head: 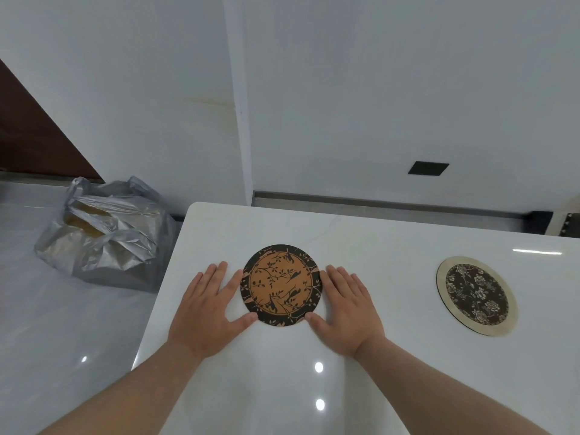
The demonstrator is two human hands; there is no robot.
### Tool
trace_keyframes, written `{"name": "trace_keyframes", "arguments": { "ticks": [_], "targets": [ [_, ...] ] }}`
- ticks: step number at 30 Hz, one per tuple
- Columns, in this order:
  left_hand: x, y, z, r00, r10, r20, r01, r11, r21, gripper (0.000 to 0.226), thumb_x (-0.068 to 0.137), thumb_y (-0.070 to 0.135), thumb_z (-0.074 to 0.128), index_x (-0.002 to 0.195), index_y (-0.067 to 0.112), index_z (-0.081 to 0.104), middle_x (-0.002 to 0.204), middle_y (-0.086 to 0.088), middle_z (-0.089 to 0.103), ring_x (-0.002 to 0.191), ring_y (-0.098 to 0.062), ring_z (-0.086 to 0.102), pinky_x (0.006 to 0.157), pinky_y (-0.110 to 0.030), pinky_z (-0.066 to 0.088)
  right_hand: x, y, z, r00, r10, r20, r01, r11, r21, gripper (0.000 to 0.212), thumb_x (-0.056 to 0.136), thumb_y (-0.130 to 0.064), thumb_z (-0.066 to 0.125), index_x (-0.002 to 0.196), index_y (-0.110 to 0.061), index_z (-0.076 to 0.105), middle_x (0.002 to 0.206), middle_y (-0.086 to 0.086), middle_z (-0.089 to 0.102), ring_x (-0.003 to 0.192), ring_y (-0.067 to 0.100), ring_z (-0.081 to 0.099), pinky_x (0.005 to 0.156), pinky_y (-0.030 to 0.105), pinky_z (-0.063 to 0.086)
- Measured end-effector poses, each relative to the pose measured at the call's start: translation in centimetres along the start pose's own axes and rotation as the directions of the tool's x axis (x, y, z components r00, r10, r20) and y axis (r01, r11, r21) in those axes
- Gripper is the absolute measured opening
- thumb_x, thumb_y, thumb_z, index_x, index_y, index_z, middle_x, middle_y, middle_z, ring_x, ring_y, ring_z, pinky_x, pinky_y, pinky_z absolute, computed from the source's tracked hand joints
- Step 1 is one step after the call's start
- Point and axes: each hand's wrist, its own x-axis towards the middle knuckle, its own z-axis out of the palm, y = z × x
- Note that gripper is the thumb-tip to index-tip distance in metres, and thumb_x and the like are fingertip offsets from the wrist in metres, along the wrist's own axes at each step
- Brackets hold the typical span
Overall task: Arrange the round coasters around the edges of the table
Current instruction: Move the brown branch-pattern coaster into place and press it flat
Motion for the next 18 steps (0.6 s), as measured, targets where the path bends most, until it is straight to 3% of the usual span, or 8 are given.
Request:
{"name": "trace_keyframes", "arguments": {
  "ticks": [6,13,18],
  "targets": [
    [0.1,0.0,0.1,1.0,0.004,-0.001,-0.004,1.0,0.009,0.089,0.077,0.082,0.012,0.151,0.033,0.017,0.161,-0.006,0.015,0.149,-0.021,0.007,0.119,-0.032,-0.003,-0.1,0.0,-0.1,1.0,0.002,0.005,-0.002,1.0,0.014,0.083,0.086,-0.07,0.025,0.153,-0.027,0.0,0.164,-0.002,0.0,0.149,0.014,-0.009,0.121,0.035,-0.008],
    [0.1,0.0,-0.2,0.999,-0.009,0.04,0.009,1.0,0.002,0.083,0.079,0.08,0.023,0.15,0.039,0.014,0.162,-0.002,0.007,0.149,-0.018,-0.001,0.118,-0.03,-0.008,0.0,-0.1,-0.4,1.0,0.012,0.022,-0.012,1.0,0.02,0.083,0.085,-0.07,0.028,0.153,-0.029,0.004,0.164,-0.002,0.002,0.15,0.016,-0.006,0.121,0.035,-0.008],
    [0.5,0.3,-1.1,0.992,-0.039,0.118,0.05,0.994,-0.094,0.088,0.073,0.081,0.032,0.149,0.038,0.02,0.162,-0.003,0.007,0.149,-0.019,-0.002,0.119,-0.036,-0.002,0.5,-0.4,-1.5,0.995,0.036,0.095,-0.043,0.996,0.079,0.084,0.084,-0.067,0.04,0.153,-0.027,0.014,0.163,0.0,0.011,0.15,0.018,0.002,0.122,0.037,-0.001]
  ]
}}
